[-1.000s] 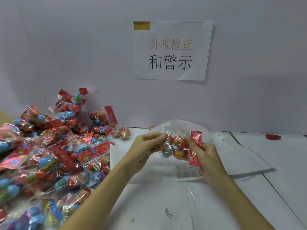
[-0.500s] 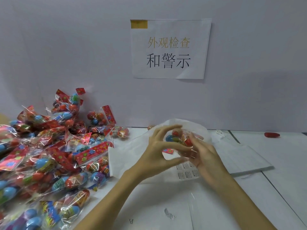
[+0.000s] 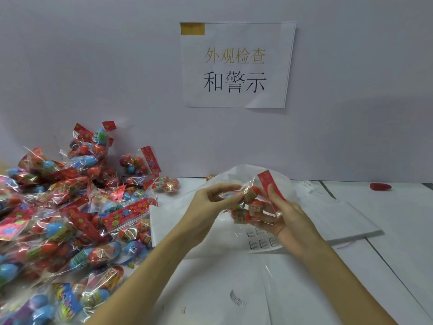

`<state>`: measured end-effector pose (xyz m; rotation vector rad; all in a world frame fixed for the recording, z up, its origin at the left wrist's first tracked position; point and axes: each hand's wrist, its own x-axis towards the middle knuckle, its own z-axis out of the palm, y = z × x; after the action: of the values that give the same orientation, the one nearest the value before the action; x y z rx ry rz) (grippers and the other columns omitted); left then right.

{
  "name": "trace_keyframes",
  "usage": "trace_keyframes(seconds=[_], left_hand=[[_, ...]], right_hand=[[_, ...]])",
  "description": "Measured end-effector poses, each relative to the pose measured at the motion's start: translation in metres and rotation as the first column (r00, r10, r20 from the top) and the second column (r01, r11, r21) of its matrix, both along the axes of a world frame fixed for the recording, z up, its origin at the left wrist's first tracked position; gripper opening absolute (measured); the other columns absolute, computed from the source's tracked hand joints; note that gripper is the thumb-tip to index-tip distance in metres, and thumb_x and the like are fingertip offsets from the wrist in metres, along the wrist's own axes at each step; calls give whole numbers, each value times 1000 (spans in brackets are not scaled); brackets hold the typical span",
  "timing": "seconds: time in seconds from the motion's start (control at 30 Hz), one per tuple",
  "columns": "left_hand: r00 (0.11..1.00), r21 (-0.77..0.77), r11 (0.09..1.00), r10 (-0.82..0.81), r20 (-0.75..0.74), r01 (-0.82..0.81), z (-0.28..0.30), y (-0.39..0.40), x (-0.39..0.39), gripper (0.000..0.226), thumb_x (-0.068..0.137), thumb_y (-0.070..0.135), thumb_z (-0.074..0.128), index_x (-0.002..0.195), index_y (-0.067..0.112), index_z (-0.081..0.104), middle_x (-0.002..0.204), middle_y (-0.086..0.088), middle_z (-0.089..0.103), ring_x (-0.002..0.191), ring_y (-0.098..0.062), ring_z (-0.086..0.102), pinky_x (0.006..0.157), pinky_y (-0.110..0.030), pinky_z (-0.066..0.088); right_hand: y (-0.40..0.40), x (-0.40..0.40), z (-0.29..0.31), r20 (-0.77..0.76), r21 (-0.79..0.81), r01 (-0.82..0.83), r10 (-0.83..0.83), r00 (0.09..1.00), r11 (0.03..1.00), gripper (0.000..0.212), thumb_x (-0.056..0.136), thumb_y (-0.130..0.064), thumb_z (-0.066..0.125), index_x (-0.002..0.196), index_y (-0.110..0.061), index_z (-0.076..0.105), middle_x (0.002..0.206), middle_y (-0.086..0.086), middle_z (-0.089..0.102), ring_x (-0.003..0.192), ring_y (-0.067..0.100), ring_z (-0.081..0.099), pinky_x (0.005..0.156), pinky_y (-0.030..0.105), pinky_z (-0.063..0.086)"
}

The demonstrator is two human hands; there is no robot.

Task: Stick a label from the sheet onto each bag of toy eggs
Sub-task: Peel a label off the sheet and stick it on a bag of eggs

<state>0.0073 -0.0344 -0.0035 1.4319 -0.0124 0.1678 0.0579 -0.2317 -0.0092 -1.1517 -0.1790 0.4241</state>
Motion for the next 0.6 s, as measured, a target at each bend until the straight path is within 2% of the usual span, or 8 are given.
trace_keyframes(seconds=[0.07,0.13,0.23,0.33,0.43,0.47,0.53,0.6], left_hand=[[999,-114,993,34,-42,-39,0,-7,1,32,79,28,88,108,15,82,108,-5,79,100,-20,75,90,-28,57],[994,-233,969,66,-88,-85,-1,-13,1,25,82,20,85,105,11,83,108,-13,79,98,-22,75,88,-27,58],[984,-406,901,104,-146,-155,-6,-16,0,18,85,10,81,100,2,79,107,-21,77,95,-26,76,81,-28,61],[970,-353,915,130,-203,-197,-5,-13,0,22,89,12,80,102,-1,68,105,-23,76,90,-30,77,78,-33,63],[959,-172,965,156,-238,-200,-5,-13,1,50,85,33,85,121,8,63,117,-15,74,101,-28,75,92,-45,62],[958,-96,976,171,-231,-197,-4,-13,0,53,84,40,84,126,13,63,117,-12,75,104,-26,74,96,-45,60],[974,-42,989,131,-187,-142,-3,-11,-1,47,88,43,79,124,14,69,111,-9,78,96,-21,76,87,-37,62],[981,-132,982,111,-157,-133,-1,-8,-2,33,91,32,78,115,9,76,103,-12,79,81,-18,75,71,-28,60]], right_hand=[[4,1,-2,-45,55,33,-31,998,998,44,93,-48,67,118,-13,78,118,17,76,102,36,76,77,44,64],[7,2,-3,-72,80,56,-51,996,995,44,95,-46,66,120,-12,76,117,16,77,99,34,77,76,43,64],[6,3,-2,-16,102,-12,14,1000,995,45,96,-42,65,129,-12,70,121,14,76,103,29,76,81,36,63],[1,3,-2,106,-39,-15,19,994,999,42,92,-29,72,128,-8,68,119,16,76,110,30,75,84,28,62],[2,1,-5,163,-139,12,11,987,990,22,99,-18,68,119,-11,73,112,16,78,103,32,77,82,28,62],[2,0,-5,176,-170,5,25,984,985,19,100,-19,66,116,-14,75,110,16,78,100,33,77,81,31,62],[5,-3,-4,210,-228,-24,73,975,973,19,102,-23,64,115,-17,76,109,15,78,98,33,77,80,38,62],[9,-4,-5,227,-258,-17,77,971,966,23,102,-27,64,119,-16,75,109,13,79,100,32,76,79,40,62]])
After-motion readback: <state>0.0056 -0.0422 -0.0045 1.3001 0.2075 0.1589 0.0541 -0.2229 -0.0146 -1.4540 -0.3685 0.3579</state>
